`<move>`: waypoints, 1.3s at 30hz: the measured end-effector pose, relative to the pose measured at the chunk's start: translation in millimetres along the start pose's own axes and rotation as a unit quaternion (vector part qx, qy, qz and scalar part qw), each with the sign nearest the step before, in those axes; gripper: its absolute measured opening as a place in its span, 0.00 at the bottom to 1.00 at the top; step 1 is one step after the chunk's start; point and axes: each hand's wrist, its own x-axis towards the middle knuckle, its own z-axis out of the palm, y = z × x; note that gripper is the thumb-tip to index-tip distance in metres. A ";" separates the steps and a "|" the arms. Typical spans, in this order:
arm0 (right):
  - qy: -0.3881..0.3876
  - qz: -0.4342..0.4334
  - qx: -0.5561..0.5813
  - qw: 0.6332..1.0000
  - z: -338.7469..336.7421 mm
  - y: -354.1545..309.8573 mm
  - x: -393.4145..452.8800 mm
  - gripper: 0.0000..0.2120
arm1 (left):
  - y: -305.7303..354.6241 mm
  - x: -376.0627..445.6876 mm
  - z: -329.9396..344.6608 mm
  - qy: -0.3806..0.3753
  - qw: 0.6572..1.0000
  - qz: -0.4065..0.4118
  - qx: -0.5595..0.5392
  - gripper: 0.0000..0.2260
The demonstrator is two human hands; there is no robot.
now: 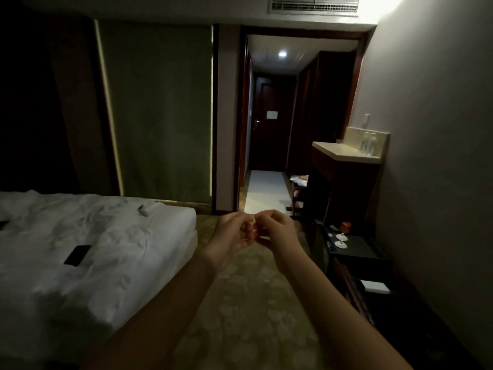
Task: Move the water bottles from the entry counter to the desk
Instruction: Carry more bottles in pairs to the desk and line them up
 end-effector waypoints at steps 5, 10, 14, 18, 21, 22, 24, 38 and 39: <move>0.006 0.025 0.028 0.999 30.8 19.4 136.9 0.04 | 6.0 145.7 -35.1 -0.020 1.000 -0.002 0.012 0.11; 0.027 0.038 0.013 0.999 26.5 41.1 273.2 0.09 | 2.4 289.8 -28.0 -0.032 0.999 -0.031 -0.001 0.06; 0.030 0.012 0.007 0.999 1.4 58.8 387.8 0.05 | -8.2 405.2 -1.6 -0.015 0.998 -0.030 -0.051 0.06; 0.054 -0.004 0.005 0.999 -25.3 51.5 504.9 0.03 | 5.9 510.8 29.7 -0.047 0.998 -0.005 -0.048 0.06; 0.059 -0.019 0.007 0.998 -44.1 43.3 591.9 0.03 | 25.6 594.0 51.8 -0.054 0.998 0.025 -0.026 0.06; 0.059 -0.023 0.003 0.998 -49.3 42.6 619.5 0.03 | 31.3 621.1 58.4 -0.055 0.998 0.033 -0.023 0.06; 0.066 -0.027 -0.014 0.997 -58.9 44.5 670.0 0.03 | 38.5 673.8 70.4 -0.056 0.997 0.038 -0.025 0.06; 0.232 -0.051 -0.066 0.969 -156.2 92.3 1002.7 0.06 | 29.3 1050.1 168.7 -0.194 0.980 0.004 -0.037 0.09; 0.242 -0.050 -0.067 0.967 -162.9 92.1 1024.0 0.07 | 30.3 1071.9 177.9 -0.204 0.979 0.004 -0.032 0.09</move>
